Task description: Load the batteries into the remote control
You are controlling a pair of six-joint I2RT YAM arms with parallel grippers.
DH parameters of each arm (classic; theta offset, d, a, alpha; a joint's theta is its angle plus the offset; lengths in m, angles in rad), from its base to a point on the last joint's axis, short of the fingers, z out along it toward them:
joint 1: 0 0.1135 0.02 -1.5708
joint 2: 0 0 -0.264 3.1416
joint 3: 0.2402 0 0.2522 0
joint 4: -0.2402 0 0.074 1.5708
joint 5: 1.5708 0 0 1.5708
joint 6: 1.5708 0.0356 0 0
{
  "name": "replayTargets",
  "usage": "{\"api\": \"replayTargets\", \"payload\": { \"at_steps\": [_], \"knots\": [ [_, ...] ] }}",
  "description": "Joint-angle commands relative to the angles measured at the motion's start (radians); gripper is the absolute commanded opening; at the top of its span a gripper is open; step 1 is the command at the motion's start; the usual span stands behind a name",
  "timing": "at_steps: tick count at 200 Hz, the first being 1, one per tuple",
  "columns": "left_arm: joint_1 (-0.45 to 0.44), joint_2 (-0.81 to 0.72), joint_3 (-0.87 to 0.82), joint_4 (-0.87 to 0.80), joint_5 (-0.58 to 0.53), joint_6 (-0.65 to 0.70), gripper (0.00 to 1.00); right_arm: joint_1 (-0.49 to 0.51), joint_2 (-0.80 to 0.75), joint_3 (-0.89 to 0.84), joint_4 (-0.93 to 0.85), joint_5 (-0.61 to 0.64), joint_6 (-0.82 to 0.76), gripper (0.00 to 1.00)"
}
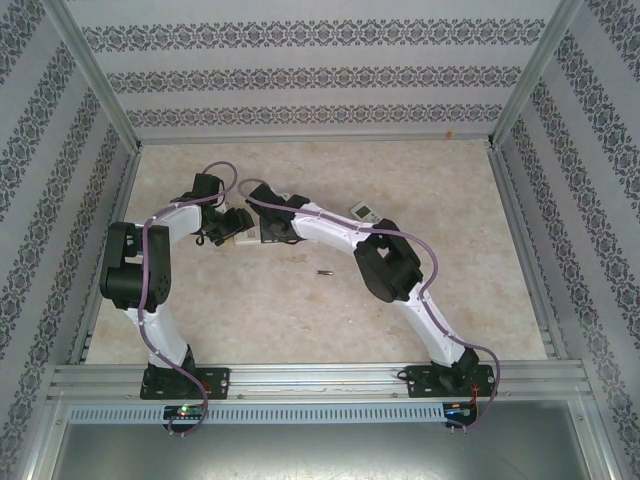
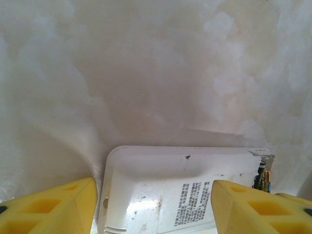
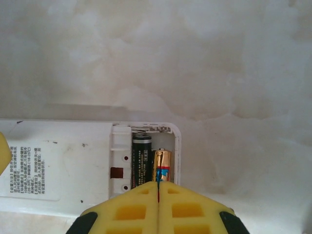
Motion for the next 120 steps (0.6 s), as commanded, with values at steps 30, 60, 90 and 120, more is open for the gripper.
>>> {"api": "replayTargets", "payload": {
  "at_steps": [30,60,90,120],
  "knots": [
    [0.003,-0.010,-0.008,0.011,0.005,0.014,0.64,-0.024,-0.115,-0.027,0.007,-0.108,-0.012,0.09],
    [0.003,-0.011,-0.009,0.010,0.005,0.015,0.64,-0.027,-0.135,-0.059,0.002,-0.116,0.004,0.17],
    [0.003,-0.021,-0.009,0.005,0.000,0.022,0.64,-0.027,-0.110,-0.062,-0.027,-0.132,0.023,0.30],
    [0.003,-0.024,-0.004,0.002,0.000,0.020,0.64,-0.027,-0.078,-0.053,-0.033,-0.134,0.022,0.30]
  ]
}}
